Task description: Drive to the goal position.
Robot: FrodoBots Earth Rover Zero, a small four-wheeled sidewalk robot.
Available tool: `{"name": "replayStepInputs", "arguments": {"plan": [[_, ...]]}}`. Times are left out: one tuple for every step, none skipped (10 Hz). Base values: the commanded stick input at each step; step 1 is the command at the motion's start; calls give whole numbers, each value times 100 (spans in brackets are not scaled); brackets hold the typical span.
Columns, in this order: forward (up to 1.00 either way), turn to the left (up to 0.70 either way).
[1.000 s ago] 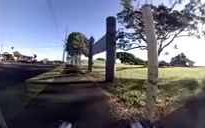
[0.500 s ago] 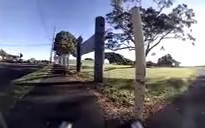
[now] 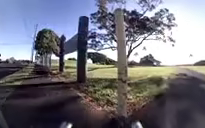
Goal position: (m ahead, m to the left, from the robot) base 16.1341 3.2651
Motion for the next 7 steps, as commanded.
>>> {"name": "replayStepInputs", "arguments": {"plan": [[0,-70],[0,-70],[0,-70],[0,-70],[0,-70],[0,-70],[0,-70]]}}
